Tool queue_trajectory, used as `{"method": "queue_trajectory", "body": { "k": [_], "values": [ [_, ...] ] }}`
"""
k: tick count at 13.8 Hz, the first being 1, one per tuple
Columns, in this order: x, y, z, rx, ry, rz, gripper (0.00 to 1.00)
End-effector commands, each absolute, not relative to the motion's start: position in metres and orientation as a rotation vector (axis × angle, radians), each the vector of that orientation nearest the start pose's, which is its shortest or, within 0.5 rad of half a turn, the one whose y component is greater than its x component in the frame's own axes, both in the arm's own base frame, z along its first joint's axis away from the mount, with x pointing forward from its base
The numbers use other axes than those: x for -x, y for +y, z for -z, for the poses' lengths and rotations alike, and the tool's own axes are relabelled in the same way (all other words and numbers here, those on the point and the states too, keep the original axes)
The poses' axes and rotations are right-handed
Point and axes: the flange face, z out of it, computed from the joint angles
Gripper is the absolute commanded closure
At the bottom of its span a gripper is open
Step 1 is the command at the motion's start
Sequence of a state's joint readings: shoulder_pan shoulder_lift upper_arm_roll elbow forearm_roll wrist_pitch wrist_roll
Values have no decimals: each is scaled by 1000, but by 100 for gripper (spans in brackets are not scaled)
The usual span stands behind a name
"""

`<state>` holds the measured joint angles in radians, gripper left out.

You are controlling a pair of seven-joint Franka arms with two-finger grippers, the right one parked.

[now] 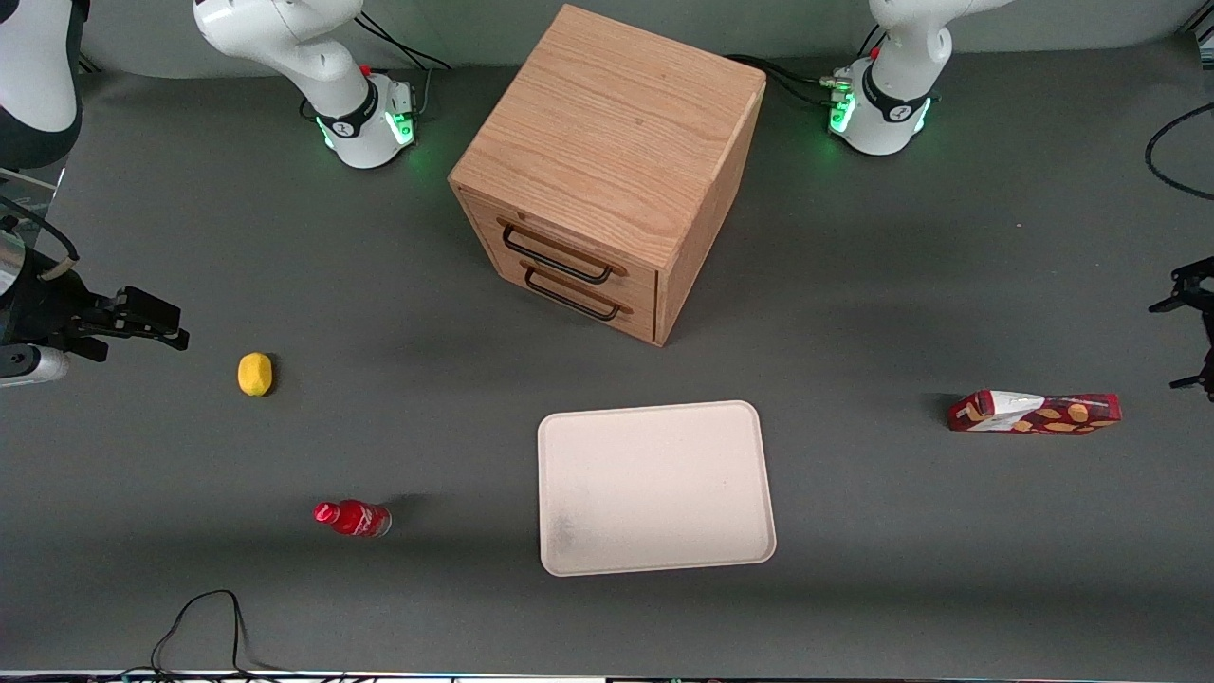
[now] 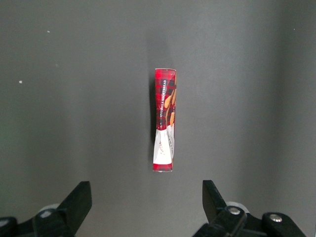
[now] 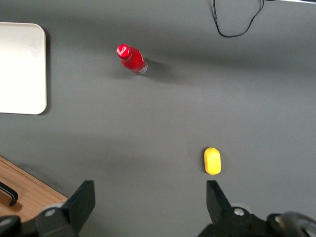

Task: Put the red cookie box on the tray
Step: 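Move the open left gripper over the red cookie box, then lower the left gripper around the box's end and close it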

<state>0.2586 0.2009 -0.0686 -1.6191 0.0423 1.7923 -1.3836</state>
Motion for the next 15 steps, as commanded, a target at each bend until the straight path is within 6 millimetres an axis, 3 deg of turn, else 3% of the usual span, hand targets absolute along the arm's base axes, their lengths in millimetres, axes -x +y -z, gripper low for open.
{"method": "queue_trajectory", "body": {
  "k": [1,15],
  "values": [
    [-605,123,-468,2190,-2177,3,0],
    [-615,136,-313,2233,-2222,96,0]
  ]
}}
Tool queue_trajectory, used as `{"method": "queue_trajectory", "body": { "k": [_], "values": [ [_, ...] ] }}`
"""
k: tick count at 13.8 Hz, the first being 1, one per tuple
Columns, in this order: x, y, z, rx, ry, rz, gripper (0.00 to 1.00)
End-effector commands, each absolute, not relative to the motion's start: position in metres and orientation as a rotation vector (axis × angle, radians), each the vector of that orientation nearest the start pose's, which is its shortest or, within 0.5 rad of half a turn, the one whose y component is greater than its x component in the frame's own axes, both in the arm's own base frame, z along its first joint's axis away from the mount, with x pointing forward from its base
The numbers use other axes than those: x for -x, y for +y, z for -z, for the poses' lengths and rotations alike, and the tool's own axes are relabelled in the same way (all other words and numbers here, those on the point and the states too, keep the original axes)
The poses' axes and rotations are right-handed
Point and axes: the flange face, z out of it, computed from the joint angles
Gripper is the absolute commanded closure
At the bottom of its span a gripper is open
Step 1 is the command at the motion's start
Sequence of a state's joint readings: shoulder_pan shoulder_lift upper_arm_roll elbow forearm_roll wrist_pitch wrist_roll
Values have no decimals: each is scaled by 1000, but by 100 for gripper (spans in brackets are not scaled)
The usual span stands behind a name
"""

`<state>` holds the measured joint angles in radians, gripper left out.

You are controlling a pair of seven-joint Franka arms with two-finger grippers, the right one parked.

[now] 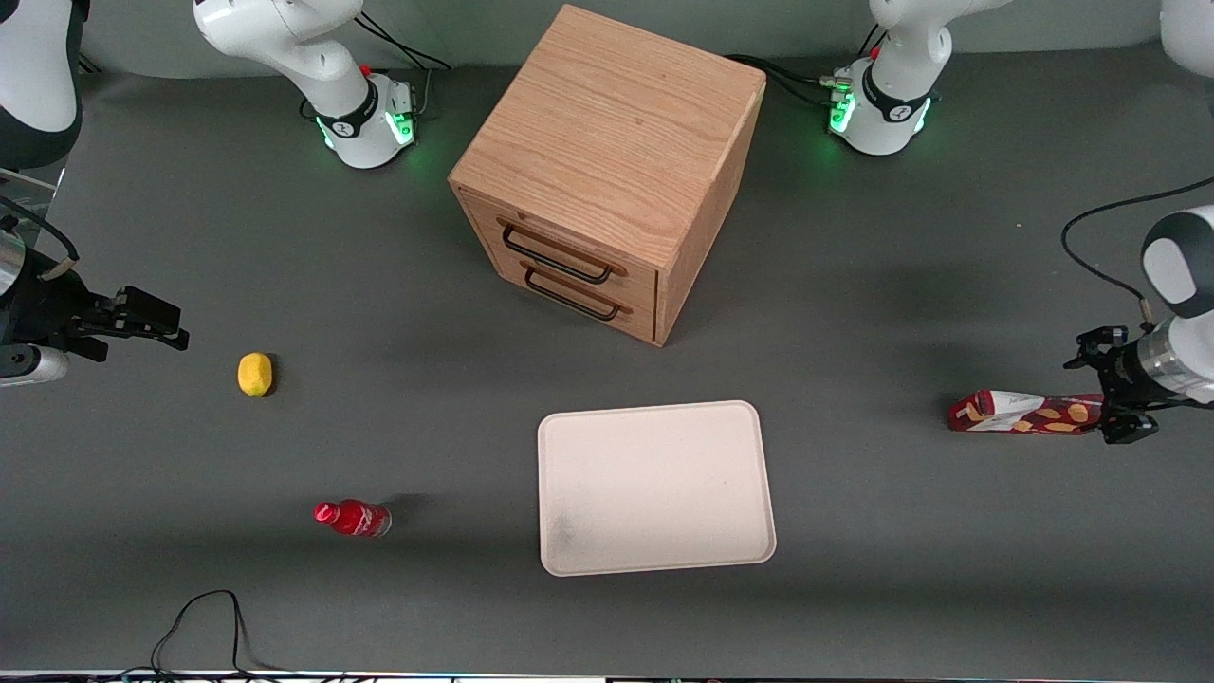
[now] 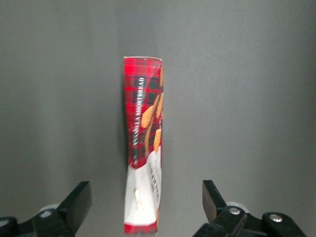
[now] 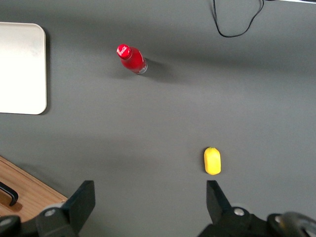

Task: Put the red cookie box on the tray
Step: 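Lower the left gripper around the box's end and close it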

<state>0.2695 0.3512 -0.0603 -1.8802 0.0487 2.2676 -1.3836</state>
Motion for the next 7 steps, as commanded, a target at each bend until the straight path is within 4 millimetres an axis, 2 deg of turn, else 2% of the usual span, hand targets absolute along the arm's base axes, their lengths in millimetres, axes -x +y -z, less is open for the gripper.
{"method": "queue_trajectory", "body": {
  "k": [1,7],
  "values": [
    [-616,137,-305,2235,-2223,97,0],
    [-619,138,-268,2243,-2233,110,0]
  ]
}}
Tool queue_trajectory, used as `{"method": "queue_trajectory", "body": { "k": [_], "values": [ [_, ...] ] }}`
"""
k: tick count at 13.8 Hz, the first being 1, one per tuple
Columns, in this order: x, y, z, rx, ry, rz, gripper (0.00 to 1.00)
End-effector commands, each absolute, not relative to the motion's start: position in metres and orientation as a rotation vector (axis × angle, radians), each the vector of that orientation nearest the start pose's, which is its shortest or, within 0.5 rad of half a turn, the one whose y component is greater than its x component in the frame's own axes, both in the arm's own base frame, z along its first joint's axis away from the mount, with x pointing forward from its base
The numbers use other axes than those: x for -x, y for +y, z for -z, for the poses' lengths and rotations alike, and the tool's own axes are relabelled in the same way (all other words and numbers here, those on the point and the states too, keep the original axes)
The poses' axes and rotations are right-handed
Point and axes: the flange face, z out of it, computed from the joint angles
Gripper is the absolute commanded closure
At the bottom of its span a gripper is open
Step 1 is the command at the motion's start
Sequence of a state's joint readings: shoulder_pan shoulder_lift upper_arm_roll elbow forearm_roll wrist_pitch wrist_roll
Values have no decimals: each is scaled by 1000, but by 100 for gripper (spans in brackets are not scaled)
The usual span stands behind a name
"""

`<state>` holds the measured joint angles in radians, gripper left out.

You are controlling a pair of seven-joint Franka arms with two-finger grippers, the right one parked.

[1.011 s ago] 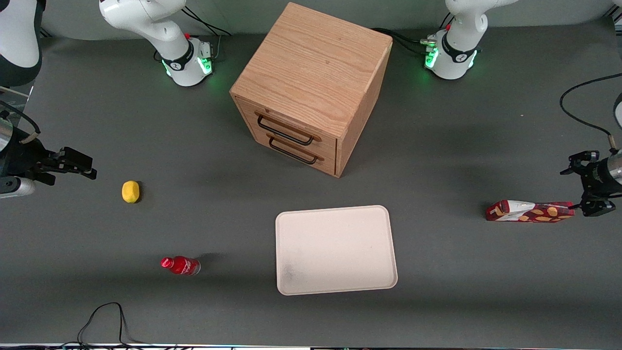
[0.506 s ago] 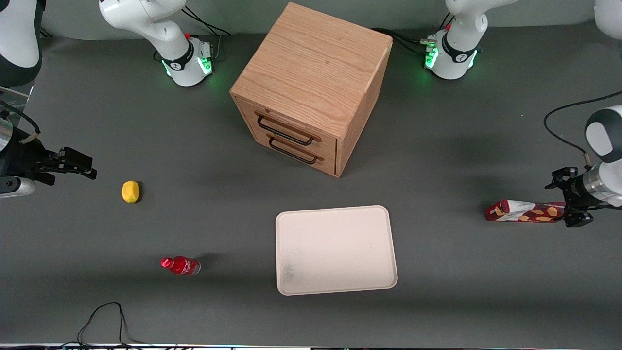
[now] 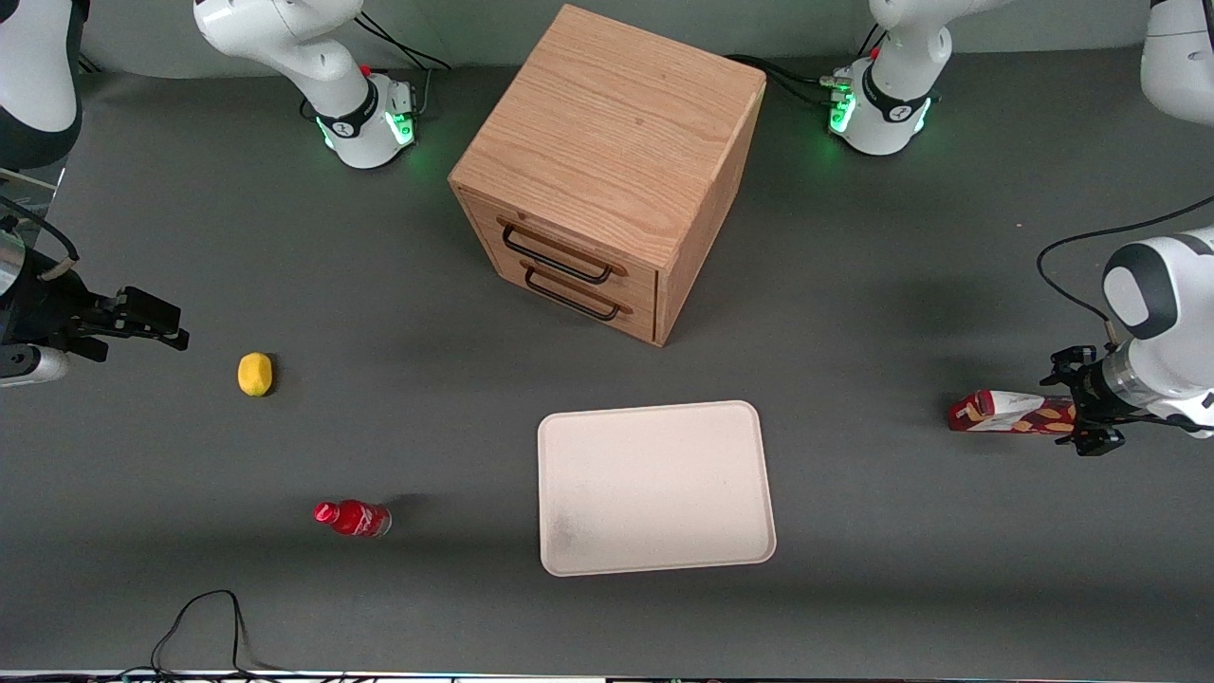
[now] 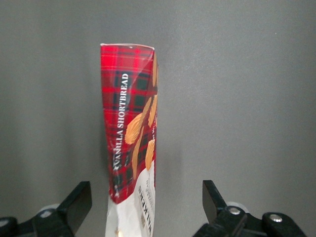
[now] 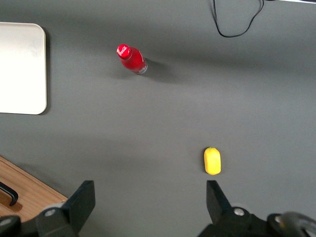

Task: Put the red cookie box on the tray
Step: 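Lower the left gripper around the box's end and close it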

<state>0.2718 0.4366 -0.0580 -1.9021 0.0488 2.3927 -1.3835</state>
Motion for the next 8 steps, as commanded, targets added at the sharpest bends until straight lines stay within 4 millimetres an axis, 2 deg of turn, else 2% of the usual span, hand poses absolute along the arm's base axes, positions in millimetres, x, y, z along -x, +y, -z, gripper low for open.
{"method": "queue_trajectory", "body": {
  "k": [1,5,6,7,8],
  "values": [
    [-618,138,-262,2242,-2231,103,0],
    [-618,138,-250,2246,-2240,115,0],
    [-618,137,-249,2246,-2240,115,5],
    [-618,138,-246,2244,-2239,111,48],
    [-618,138,-245,2242,-2239,106,66]
  ]
}}
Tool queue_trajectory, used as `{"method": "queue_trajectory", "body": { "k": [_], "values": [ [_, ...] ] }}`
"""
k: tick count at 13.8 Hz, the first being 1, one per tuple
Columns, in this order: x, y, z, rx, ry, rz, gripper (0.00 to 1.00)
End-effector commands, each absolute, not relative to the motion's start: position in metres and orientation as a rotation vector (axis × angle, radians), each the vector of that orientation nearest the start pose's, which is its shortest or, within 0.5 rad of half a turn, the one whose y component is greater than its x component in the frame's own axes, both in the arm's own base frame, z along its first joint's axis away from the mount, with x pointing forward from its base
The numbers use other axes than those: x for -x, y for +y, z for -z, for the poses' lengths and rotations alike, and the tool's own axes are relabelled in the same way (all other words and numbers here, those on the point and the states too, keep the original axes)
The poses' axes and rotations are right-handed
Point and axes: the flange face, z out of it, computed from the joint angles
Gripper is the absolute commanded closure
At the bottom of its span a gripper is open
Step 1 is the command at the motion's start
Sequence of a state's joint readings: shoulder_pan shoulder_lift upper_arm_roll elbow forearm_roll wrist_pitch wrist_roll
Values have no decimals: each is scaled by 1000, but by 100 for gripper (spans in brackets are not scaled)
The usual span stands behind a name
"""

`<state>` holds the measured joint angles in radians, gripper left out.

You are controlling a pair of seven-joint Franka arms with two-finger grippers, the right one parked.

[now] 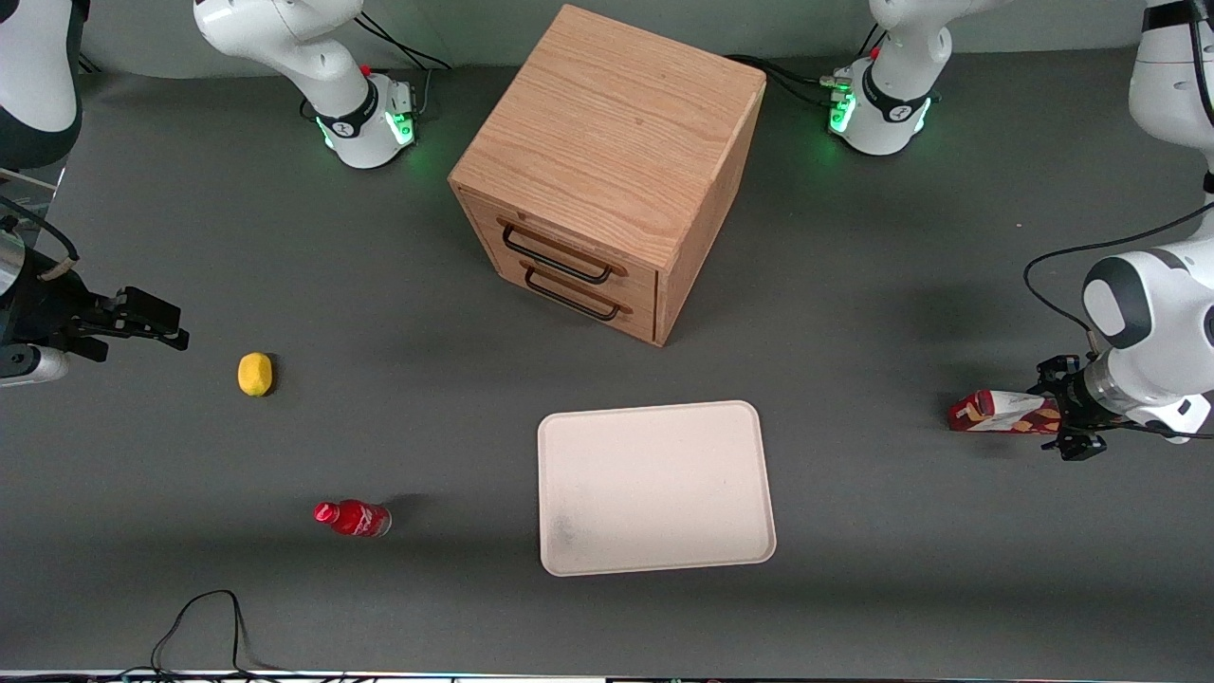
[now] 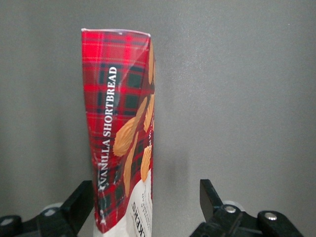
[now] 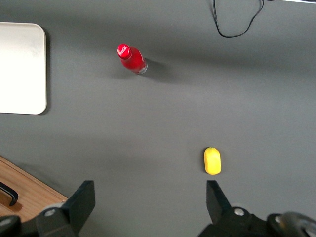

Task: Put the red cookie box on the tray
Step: 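Lower the left gripper around the box's end and close it, then lift the red cookie box upright with the left gripper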

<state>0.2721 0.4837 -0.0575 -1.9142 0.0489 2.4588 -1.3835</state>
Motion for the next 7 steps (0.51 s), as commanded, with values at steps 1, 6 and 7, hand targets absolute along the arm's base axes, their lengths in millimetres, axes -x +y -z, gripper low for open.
{"method": "queue_trajectory", "body": {
  "k": [1,6,7],
  "values": [
    [-618,138,-246,2242,-2239,106,81],
    [-617,139,-248,2238,-2236,97,100],
    [-617,139,-249,2238,-2236,97,100]
  ]
}}
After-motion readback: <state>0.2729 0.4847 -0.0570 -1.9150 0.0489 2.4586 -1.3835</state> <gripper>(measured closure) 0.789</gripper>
